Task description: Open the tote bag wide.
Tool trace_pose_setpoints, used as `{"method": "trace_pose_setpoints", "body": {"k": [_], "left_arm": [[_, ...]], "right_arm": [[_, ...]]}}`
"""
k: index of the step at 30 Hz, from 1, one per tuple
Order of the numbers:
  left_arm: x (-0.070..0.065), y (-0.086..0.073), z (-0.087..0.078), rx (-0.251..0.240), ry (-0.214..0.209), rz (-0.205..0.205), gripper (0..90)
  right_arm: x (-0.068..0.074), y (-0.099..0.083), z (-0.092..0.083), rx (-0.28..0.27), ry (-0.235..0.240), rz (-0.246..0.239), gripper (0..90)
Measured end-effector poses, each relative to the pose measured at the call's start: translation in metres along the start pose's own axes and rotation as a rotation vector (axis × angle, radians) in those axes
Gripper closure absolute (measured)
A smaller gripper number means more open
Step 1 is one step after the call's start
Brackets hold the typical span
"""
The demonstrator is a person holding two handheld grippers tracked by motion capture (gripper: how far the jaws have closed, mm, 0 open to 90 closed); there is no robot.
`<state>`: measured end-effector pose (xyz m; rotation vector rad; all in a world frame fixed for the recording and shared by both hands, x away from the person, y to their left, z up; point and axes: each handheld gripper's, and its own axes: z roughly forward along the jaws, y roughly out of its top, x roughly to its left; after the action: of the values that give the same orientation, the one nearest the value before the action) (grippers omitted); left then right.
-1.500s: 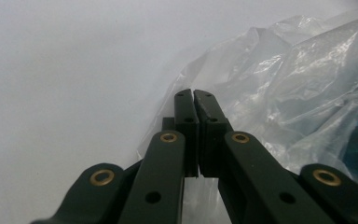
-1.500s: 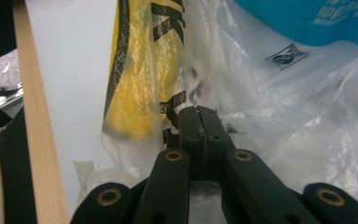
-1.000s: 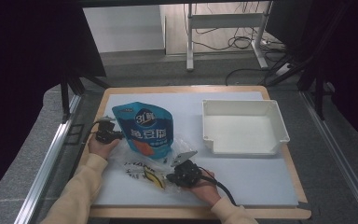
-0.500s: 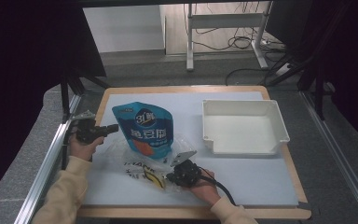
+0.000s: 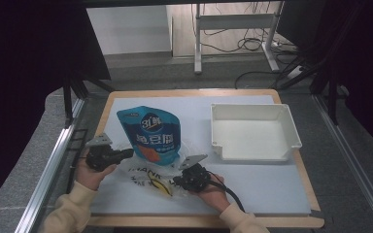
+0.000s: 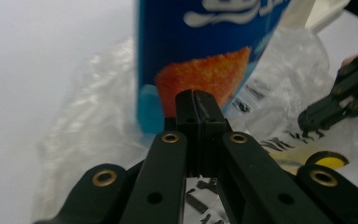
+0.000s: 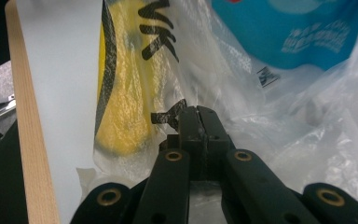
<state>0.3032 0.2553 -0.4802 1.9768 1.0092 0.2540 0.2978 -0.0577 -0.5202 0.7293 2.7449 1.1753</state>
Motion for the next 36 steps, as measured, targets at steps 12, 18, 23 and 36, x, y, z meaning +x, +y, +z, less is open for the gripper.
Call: {"method": "trace_pose_setpoints", "body": {"k": [12,18,23,36], "left_arm": [[0.007,-0.016,0.024,0.085,-0.006,-0.036,90.0],[0.012,-0.026,0.032,0.125,-0.014,-0.052,90.0],[0.011,-0.029,0.039,0.147,-0.021,-0.051,90.0],[0.010,-0.035,0.038,0.164,-0.037,-0.041,90.0]], "right_arm": [[-0.006,0.007,-0.019,-0.065,-0.032,0.005,88.8],[-0.019,0.019,-0.034,-0.128,-0.107,0.045,88.8],[-0.036,0.034,-0.033,-0.123,-0.212,0.073,88.8],[-0.063,0.055,-0.009,0.005,-0.243,0.092,88.8]]}}
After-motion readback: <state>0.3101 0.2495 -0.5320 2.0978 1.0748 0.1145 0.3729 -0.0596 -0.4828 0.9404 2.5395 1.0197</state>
